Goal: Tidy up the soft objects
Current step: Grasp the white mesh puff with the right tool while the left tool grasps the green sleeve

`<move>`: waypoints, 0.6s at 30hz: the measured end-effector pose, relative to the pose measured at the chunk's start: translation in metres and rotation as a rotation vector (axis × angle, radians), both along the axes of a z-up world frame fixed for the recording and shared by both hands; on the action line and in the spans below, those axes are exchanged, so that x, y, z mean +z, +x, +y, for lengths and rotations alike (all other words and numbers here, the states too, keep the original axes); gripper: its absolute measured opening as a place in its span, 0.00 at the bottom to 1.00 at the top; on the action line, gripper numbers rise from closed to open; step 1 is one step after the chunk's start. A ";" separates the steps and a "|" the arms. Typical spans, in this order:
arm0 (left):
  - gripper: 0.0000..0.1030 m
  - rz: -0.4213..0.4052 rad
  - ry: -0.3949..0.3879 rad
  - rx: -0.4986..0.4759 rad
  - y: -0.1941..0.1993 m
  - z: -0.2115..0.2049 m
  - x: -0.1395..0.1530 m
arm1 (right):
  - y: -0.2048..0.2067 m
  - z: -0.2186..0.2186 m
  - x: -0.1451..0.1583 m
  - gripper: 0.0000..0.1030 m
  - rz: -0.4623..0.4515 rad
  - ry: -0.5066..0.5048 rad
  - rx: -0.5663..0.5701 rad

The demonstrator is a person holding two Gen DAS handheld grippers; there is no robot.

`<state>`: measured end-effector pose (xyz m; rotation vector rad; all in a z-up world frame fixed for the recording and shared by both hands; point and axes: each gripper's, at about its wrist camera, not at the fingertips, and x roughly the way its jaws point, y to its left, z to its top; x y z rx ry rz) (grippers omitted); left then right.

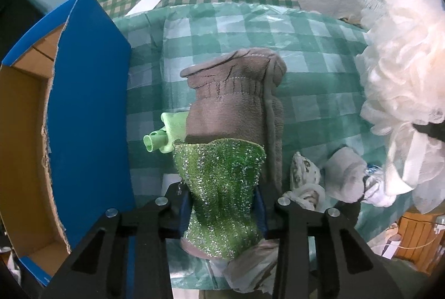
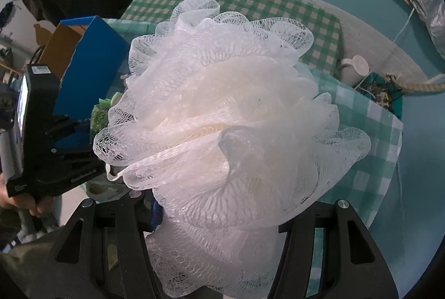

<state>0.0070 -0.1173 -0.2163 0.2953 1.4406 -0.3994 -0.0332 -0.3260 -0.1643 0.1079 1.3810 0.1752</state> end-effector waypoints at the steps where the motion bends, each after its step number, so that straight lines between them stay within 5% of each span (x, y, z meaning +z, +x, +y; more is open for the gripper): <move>1: 0.34 0.000 -0.006 -0.001 0.001 0.002 0.000 | -0.002 0.000 0.000 0.56 0.002 0.004 -0.008; 6: 0.20 0.006 -0.040 -0.012 -0.004 0.006 0.008 | -0.009 0.001 0.001 0.56 0.002 0.018 -0.036; 18: 0.16 -0.028 -0.090 -0.024 -0.012 0.017 0.038 | -0.022 0.009 0.018 0.56 -0.026 0.005 -0.052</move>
